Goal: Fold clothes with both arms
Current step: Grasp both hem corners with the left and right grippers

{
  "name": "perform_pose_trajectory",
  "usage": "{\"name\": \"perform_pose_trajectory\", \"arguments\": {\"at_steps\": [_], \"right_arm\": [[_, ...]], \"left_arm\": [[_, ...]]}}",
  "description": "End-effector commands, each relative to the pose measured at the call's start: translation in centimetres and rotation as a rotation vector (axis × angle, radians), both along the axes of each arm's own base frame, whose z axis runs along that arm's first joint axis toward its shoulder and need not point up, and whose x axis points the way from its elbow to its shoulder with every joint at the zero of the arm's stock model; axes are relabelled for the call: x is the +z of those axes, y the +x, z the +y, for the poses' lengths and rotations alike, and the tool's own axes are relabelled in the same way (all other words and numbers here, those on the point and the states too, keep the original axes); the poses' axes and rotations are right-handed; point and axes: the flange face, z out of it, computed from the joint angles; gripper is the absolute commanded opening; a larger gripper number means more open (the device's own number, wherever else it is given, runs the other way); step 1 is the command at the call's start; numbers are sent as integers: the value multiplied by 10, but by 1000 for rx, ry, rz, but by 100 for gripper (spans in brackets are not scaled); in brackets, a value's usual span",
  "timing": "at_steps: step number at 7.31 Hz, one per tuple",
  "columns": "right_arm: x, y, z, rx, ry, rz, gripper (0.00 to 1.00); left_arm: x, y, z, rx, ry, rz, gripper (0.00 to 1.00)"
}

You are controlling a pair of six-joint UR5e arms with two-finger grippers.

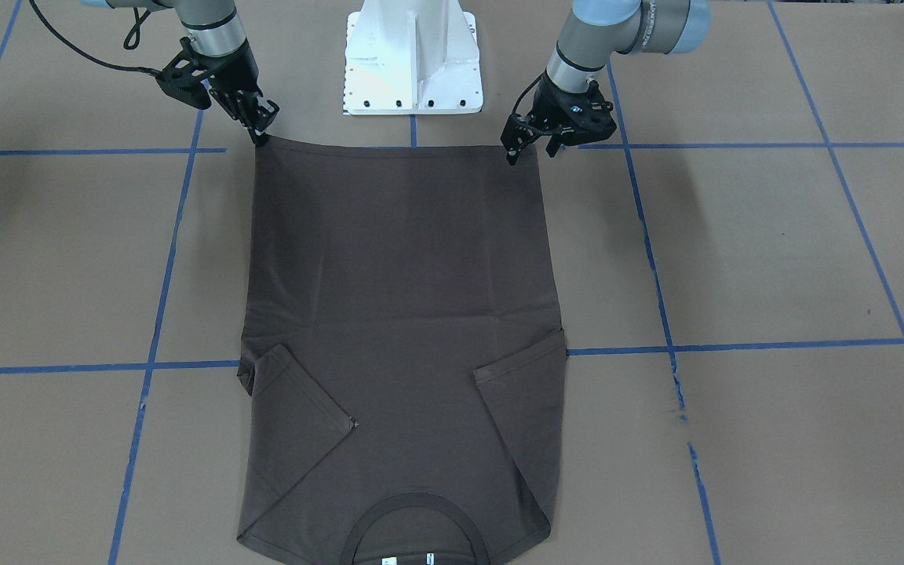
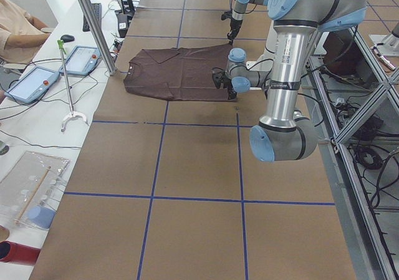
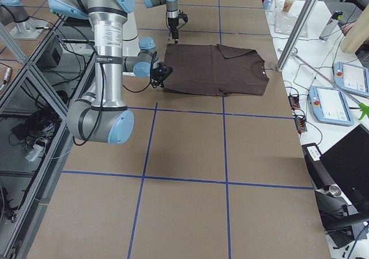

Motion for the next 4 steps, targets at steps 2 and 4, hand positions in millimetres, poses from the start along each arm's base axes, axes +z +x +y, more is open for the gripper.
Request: {"name": "perform_pose_trajectory", "arguments": {"at_steps": [2,4], "right_arm": [[1,0,1,-1,0,2,0],[2,0,1,-1,0,4,0]], "left_arm": [[10,16,24,46,-10,-20,79],[9,18,27,44,-37,-79,75]]}}
